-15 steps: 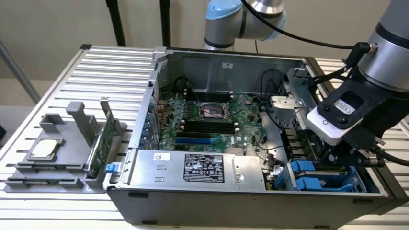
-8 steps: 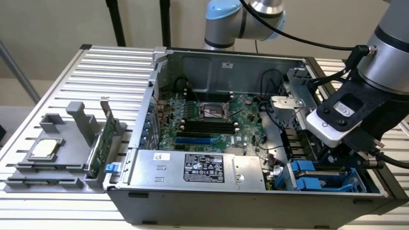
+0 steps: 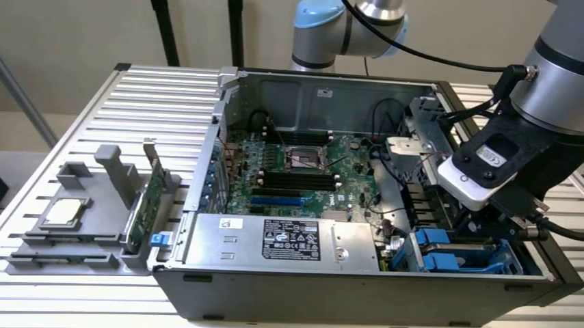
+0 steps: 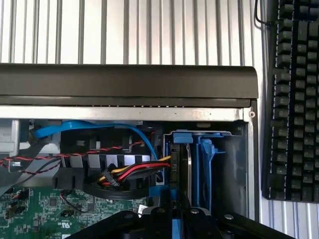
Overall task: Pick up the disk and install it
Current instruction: 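Insert the second disk wire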
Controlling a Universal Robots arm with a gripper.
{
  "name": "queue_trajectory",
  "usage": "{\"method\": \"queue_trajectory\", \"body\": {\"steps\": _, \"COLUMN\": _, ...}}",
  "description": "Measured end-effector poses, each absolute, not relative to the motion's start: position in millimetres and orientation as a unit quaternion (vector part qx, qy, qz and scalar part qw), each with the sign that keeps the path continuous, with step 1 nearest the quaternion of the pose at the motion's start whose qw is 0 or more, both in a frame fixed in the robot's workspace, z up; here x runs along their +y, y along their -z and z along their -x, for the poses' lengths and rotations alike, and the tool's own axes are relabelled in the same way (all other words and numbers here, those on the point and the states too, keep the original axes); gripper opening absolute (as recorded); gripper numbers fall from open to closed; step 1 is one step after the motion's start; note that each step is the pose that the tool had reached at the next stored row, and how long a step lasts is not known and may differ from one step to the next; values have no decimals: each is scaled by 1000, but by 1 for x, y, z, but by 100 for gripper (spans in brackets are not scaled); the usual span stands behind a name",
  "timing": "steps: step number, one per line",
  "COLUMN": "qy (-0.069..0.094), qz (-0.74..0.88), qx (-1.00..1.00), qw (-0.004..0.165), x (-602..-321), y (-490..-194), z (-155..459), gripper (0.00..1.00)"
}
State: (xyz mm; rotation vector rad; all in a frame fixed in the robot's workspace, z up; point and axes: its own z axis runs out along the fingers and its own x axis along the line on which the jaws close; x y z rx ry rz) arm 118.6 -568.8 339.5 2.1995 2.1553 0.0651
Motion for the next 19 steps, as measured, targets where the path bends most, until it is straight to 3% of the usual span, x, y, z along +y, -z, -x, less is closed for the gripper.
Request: {"method": "queue_trajectory", "body": {"steps": 19, "qy": -25, "qz": -710, "qx": 703, "qw": 27, "x": -570, "y": -333, "z": -119, "gripper": 16}}
